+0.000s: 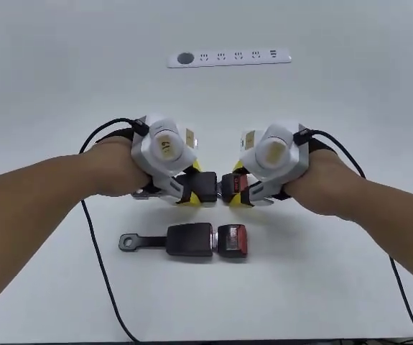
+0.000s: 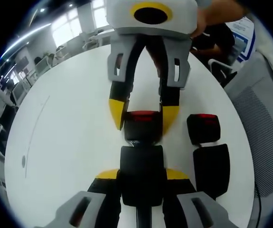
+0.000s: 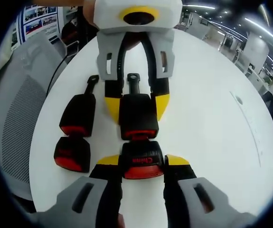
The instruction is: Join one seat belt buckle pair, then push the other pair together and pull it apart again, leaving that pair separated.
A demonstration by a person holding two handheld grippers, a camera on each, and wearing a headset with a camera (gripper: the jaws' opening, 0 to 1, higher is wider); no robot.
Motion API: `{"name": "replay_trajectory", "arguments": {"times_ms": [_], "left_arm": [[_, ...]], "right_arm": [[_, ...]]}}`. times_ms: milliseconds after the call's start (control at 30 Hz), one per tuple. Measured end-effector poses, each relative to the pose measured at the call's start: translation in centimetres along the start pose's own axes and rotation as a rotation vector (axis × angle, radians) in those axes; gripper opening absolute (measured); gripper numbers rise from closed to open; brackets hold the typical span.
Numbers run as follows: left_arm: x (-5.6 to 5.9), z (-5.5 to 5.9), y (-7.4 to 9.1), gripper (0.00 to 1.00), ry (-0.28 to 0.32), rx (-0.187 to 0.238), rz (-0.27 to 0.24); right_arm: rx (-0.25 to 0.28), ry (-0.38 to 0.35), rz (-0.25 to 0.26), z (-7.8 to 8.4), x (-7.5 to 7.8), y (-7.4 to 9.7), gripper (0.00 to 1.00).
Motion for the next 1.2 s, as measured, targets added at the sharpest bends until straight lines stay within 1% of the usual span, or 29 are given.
{"name": "replay_trajectory", "arguments": {"times_ms": [233,467,567,667,733,800,867,933,967,1000,1100,1133,1200], "left_arm": [[0.0,0.0,0.0,0.34,-0.002,-0.004,0.000],[-0.1,0.1,0.0,0.34,0.002,0.003,0.000],[-0.2,0.2,0.0,0.34,0.002,0.004,0.001],[-0.4,0.5,-0.1,0.34,0.007,0.004,-0.002],[-0.6,0.7,-0.3,0.34,0.009,0.004,-0.002],[-0.8,1.1,-0.5,0.34,0.008,0.004,-0.002],[-0.9,1.2,-0.5,0.34,0.008,0.004,-0.003],[-0.9,1.2,-0.5,0.34,0.011,0.007,-0.001],[-1.0,1.2,-0.6,0.34,0.007,0.006,0.000],[-1.0,1.2,-0.6,0.34,0.004,0.001,0.002],[-1.1,1.2,-0.7,0.34,0.000,-0.008,0.005],[-1.0,1.2,-0.6,0.34,0.003,-0.009,0.006],[-0.9,1.1,-0.6,0.34,0.005,-0.007,0.007]], "right_arm": [[-0.002,-0.001,0.001,0.1,0.1,0.0,0.32],[-0.008,-0.004,0.009,0.0,0.0,0.0,0.32],[-0.011,-0.016,0.007,0.1,0.3,0.0,0.32],[-0.016,-0.013,0.009,0.3,0.1,0.2,0.32],[-0.020,-0.010,0.008,0.8,0.5,0.4,0.32],[-0.023,-0.011,0.005,0.9,0.3,0.5,0.32],[-0.033,0.015,0.007,1.2,0.2,0.8,0.33],[-0.012,0.001,-0.006,1.5,0.6,0.9,0.33],[-0.006,-0.014,-0.012,1.7,0.5,1.1,0.33],[-0.008,-0.008,-0.010,1.9,0.5,1.2,0.33],[-0.015,-0.007,-0.007,2.7,0.7,1.6,0.33],[-0.014,-0.024,-0.001,3.3,0.8,1.9,0.34],[-0.028,-0.014,-0.001,4.2,0.7,2.5,0.34]]}}
Point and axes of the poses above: the centre of the closed fingertips' face, and the gripper's own axes: y roughly backward along the fingers, x roughly to its right, z roughly out of its underside, the point moved 6 cm from there along y, roughly backward along the fingers, and after that the axes turned 1 degree about -x, right-handed, at the moved point
